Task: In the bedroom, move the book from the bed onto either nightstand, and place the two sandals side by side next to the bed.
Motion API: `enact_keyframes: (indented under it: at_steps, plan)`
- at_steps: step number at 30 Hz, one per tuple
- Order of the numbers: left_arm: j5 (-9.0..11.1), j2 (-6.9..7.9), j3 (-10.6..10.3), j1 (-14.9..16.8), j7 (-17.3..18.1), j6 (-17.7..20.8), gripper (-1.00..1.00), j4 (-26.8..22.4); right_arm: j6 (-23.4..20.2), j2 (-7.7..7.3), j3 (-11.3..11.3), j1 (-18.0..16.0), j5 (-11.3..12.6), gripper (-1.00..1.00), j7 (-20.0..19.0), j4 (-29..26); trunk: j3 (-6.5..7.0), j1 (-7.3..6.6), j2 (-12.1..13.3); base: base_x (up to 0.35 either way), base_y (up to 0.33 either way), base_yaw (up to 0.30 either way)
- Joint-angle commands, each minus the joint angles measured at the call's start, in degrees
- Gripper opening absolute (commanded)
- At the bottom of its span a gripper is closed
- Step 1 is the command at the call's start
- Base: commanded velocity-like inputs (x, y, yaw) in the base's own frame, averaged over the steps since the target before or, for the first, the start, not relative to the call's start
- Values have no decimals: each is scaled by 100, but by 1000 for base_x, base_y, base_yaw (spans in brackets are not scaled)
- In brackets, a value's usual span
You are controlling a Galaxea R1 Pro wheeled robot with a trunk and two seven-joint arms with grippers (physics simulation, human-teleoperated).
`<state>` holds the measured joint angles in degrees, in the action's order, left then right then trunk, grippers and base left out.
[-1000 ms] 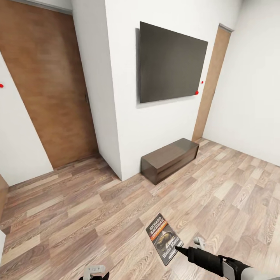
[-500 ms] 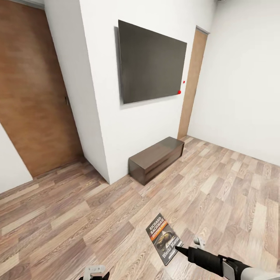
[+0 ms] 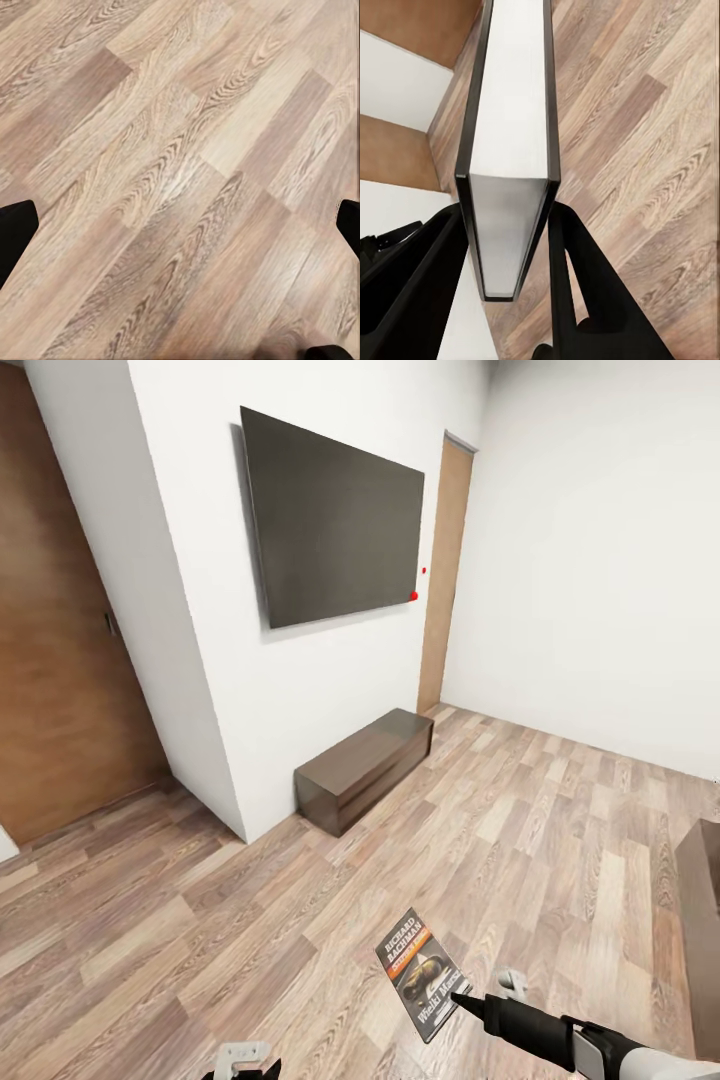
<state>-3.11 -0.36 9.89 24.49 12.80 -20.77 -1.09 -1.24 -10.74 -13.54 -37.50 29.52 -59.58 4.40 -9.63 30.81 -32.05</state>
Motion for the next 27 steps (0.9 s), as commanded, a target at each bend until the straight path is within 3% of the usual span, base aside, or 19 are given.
enact_keyframes:
  at_steps: [1, 27]
  plan:
    - [-32, 1, 48, 3, 20, -15, 100, 3, -12, 2, -23, -11, 63, -100, -27, 18, -10, 2, -10, 0, 0, -278]
    - [-32, -6, 48, -5, 19, -15, 100, 3, -9, 11, -23, -11, 63, -100, -27, 18, -10, 2, -10, 0, 0, -245]
